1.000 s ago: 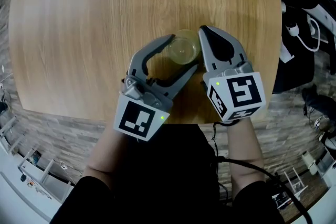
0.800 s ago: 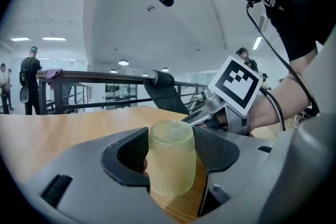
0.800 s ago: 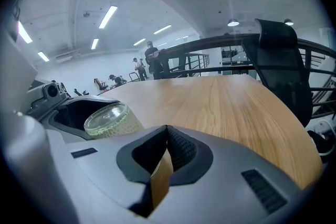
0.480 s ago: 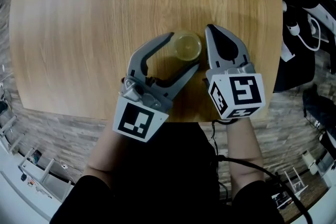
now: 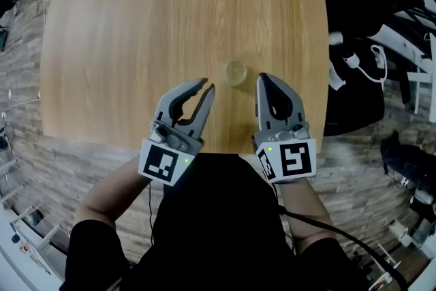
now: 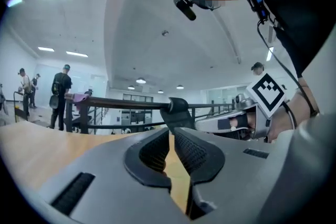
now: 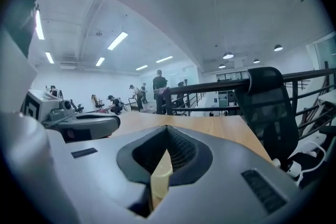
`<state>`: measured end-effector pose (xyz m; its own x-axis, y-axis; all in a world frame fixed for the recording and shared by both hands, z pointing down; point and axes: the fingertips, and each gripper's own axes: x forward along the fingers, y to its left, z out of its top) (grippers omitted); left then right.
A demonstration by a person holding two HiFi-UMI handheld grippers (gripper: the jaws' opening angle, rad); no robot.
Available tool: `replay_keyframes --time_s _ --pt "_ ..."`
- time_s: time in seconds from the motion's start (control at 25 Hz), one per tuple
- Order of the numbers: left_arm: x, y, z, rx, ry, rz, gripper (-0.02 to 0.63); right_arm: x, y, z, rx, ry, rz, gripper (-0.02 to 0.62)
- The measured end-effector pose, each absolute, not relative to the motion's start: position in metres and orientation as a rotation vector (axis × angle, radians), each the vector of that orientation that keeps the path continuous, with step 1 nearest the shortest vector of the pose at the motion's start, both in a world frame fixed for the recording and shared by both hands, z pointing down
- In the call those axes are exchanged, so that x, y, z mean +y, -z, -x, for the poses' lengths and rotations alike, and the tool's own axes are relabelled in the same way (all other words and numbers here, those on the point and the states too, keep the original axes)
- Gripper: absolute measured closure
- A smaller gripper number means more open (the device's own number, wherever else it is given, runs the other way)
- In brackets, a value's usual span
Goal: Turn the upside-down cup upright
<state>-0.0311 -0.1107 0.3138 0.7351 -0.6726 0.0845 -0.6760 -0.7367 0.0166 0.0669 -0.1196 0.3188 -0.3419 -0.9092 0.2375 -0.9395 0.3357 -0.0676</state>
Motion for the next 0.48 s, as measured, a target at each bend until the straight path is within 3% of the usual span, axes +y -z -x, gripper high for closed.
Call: replay_keyframes --time_s 0.08,0.48 --pt "-0.098 -0.293 0.029 -1.180 -0.116 -2.870 0.597 -0.111 -0.285 -0.059 -2.479 -0.214 -1.713 0.581" --pt "-0.071 -0.190 0.025 -1.436 0.056 -2.704 0.598 -0.060 -0.186 -0.041 -2.557 -0.025 -1.713 0.581"
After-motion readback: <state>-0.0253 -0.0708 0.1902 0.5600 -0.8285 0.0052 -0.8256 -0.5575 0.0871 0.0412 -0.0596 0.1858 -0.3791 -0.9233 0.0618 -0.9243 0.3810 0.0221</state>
